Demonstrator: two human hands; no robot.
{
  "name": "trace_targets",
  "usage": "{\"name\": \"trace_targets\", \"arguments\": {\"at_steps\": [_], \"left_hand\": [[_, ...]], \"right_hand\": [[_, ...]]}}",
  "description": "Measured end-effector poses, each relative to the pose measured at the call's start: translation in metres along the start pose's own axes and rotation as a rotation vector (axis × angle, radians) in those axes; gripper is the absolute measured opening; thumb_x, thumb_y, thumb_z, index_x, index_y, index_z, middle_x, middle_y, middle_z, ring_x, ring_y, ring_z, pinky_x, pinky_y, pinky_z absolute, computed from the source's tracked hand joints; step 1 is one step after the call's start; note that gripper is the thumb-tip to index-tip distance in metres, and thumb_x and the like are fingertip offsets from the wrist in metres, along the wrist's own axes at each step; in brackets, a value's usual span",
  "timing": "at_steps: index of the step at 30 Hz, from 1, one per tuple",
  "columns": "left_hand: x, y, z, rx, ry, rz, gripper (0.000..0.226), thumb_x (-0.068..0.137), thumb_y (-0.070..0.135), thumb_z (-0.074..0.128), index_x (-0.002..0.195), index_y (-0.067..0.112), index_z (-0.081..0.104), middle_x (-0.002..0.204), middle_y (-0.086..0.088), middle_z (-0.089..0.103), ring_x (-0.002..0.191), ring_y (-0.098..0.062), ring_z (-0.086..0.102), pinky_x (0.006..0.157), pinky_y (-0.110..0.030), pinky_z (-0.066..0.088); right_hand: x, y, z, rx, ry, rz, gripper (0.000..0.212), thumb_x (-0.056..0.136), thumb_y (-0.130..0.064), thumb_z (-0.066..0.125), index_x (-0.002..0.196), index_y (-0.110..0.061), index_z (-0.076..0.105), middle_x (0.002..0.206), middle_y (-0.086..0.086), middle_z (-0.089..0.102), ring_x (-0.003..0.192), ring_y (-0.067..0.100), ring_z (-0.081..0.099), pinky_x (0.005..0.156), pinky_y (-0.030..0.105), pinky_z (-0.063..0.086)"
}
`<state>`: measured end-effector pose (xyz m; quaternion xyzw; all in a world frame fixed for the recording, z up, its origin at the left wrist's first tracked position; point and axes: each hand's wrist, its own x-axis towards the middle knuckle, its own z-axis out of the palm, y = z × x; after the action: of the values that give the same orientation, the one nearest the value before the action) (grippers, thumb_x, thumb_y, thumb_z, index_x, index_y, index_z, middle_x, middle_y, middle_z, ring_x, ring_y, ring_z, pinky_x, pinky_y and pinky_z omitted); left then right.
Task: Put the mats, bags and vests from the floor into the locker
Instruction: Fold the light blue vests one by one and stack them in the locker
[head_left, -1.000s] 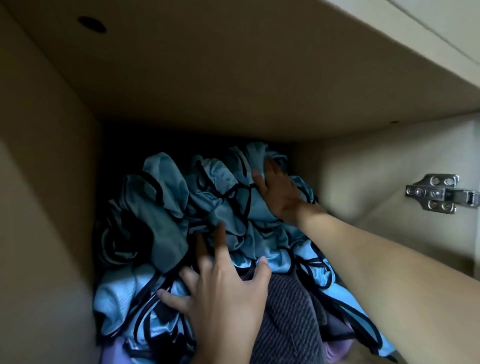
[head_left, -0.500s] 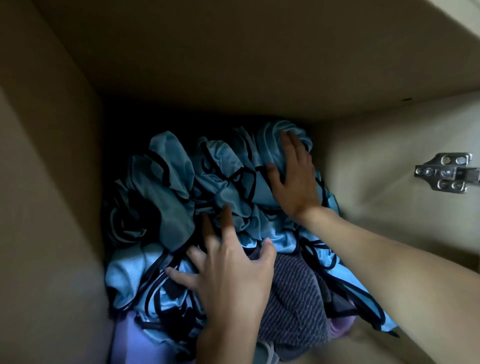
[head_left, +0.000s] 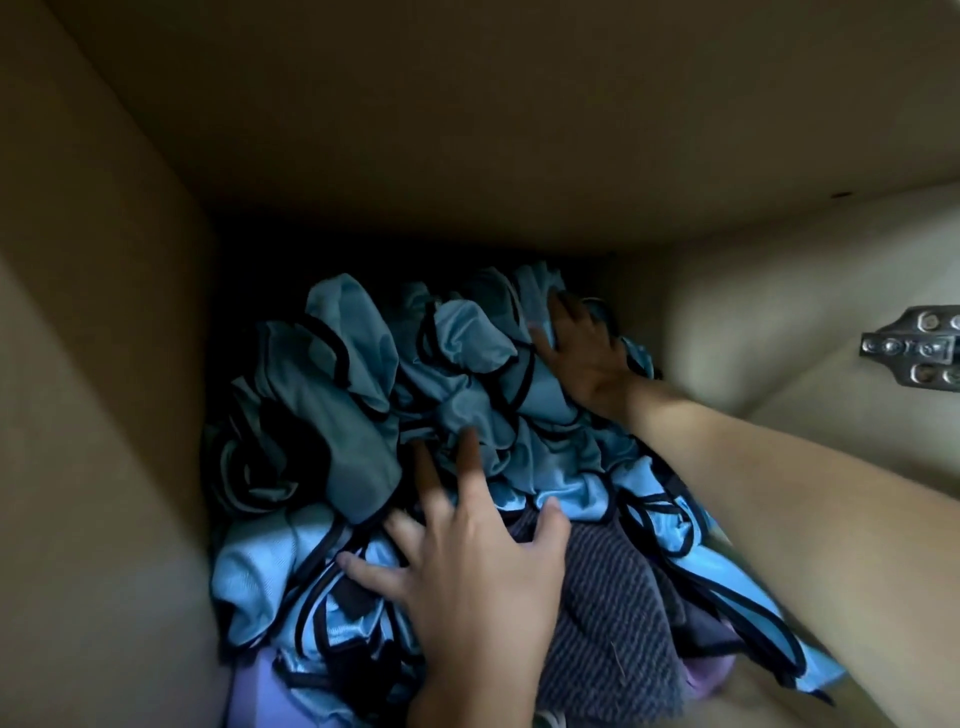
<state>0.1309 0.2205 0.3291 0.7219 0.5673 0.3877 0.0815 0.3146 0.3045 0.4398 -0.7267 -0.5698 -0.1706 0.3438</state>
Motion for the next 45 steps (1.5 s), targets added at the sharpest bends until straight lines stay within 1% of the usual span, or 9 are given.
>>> {"name": "trace_targets", "arguments": {"at_steps": [8,16,21,25,28,31,34,38,45], "left_hand": [[-0.002,0.002,-0.005,-0.015,-0.023,-0.003,0.081,0.087,0.073,0.036,0.153,0.045,-0.002,0.162,0.002,0.02,0.145,-0.036,0.014,0.111,-0.071,-0.004],[-0.02,0.003,-0.015,-0.097,0.001,0.044,0.073,0.089,0.063,0.044,0.152,0.04,0.016,0.165,0.002,0.003,0.146,-0.035,0.008,0.112,-0.071,0.002],[-0.051,0.006,-0.035,-0.151,-0.073,0.098,0.071,0.091,0.055,0.048,0.151,0.037,0.016,0.164,-0.001,0.0,0.15,-0.033,-0.005,0.113,-0.07,0.005],[-0.083,0.003,-0.05,-0.214,-0.071,0.209,0.066,0.09,0.052,0.052,0.149,0.033,0.027,0.156,-0.003,0.025,0.143,-0.031,0.021,0.108,-0.058,0.026],[-0.111,0.001,-0.049,-0.352,-0.231,0.324,0.062,0.085,0.051,0.057,0.141,0.029,0.04,0.14,-0.006,0.049,0.131,-0.033,0.042,0.106,-0.053,0.037],[-0.154,0.002,-0.041,-0.403,-0.37,0.387,0.048,0.082,0.049,0.061,0.124,0.026,0.054,0.118,-0.006,0.062,0.118,-0.033,0.054,0.099,-0.044,0.045],[-0.21,0.001,-0.024,-0.372,-0.548,0.458,0.041,0.084,0.043,0.064,0.12,0.025,0.059,0.116,-0.003,0.064,0.113,-0.028,0.059,0.096,-0.036,0.047],[-0.294,-0.016,0.009,-0.265,-0.816,0.578,0.038,0.086,0.037,0.068,0.12,0.022,0.062,0.109,-0.004,0.065,0.103,-0.025,0.062,0.094,-0.037,0.05],[-0.423,-0.077,0.058,-0.047,-1.183,0.689,0.028,0.087,0.039,0.068,0.109,0.023,0.063,0.095,0.002,0.064,0.092,-0.023,0.063,0.089,-0.034,0.051]], "right_hand": [[-0.044,0.005,-0.012,0.007,0.104,0.024,0.069,0.095,-0.066,0.025,0.155,-0.035,0.007,0.163,-0.002,0.013,0.148,0.027,0.015,0.117,0.051,0.015],[-0.109,0.002,-0.039,-0.018,0.082,0.009,0.065,0.095,-0.061,0.033,0.153,-0.038,0.013,0.162,-0.007,0.014,0.148,0.023,0.015,0.116,0.052,0.015],[-0.171,-0.005,-0.063,-0.038,0.066,0.04,0.058,0.098,-0.053,0.034,0.151,-0.033,0.021,0.158,-0.007,0.022,0.142,0.021,0.022,0.112,0.05,0.02],[-0.234,-0.009,-0.083,-0.055,0.024,0.113,0.054,0.1,-0.049,0.036,0.149,-0.029,0.027,0.151,-0.003,0.03,0.138,0.024,0.028,0.111,0.051,0.023],[-0.289,-0.006,-0.094,-0.058,-0.001,0.193,0.05,0.099,-0.047,0.04,0.144,-0.029,0.034,0.146,-0.002,0.036,0.136,0.025,0.031,0.109,0.049,0.024],[-0.357,0.004,-0.101,-0.081,-0.03,0.282,0.048,0.098,-0.047,0.043,0.142,-0.027,0.038,0.144,0.0,0.039,0.136,0.024,0.034,0.11,0.048,0.028],[-0.439,0.022,-0.107,-0.076,-0.098,0.403,0.048,0.098,-0.046,0.043,0.14,-0.024,0.039,0.14,0.004,0.042,0.131,0.027,0.038,0.109,0.048,0.032],[-0.558,0.044,-0.112,-0.058,-0.2,0.593,0.051,0.098,-0.047,0.043,0.141,-0.021,0.038,0.139,0.008,0.045,0.123,0.029,0.048,0.105,0.046,0.038],[-0.741,0.066,-0.099,-0.094,-0.307,0.889,0.045,0.096,-0.043,0.049,0.133,-0.018,0.048,0.127,0.01,0.053,0.118,0.031,0.051,0.1,0.047,0.041]]}}
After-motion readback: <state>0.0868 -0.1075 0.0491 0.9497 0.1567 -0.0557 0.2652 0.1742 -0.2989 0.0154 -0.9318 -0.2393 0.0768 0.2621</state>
